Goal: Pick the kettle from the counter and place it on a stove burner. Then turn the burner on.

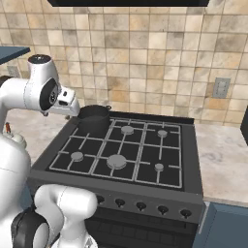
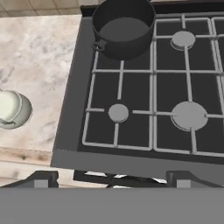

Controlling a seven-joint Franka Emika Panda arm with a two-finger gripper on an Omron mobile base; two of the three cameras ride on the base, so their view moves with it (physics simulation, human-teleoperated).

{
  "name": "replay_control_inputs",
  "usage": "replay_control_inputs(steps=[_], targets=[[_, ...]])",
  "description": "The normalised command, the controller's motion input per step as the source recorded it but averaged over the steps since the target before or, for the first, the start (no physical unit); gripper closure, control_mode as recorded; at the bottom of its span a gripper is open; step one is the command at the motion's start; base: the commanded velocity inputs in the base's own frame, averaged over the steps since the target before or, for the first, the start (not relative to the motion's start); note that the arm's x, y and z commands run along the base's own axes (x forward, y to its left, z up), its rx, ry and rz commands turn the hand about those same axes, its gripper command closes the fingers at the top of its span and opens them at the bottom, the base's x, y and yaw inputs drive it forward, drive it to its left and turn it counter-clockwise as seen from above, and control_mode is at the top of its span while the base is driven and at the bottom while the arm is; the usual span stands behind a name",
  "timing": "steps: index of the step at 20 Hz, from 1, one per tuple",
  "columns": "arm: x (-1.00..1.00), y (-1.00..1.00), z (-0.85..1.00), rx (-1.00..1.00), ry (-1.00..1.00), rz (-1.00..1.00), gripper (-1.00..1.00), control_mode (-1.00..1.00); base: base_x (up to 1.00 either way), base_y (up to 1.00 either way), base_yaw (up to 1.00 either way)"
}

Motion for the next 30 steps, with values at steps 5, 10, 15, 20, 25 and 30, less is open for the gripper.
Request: replay_control_inputs(steps=[5,10,15,20,25,30], targets=[[-0.02,0.87,-0.12,0.05,0.0,0.04,-1.0,-1.0,0.0,0.0,0.0],[0.0,0.93,-0.09,0.02,0.0,0.1,-1.0,-1.0,0.0,0.0,0.0],[0.0,0.89,-0.13,0.0,0.0,0.17,-1.0,-1.0,0.0,0.0,0.0],[0.0,0.75,-0.17,0.0,0.0,0.26,-1.0,-1.0,0.0,0.0,0.0],[0.0,0.72,-0.28,0.0,0.0,0.25,-1.0,-1.0,0.0,0.0,0.0],[0.04,0.25,-0.3,-0.03,0.02,0.15,-1.0,-1.0,0.0,0.0,0.0]])
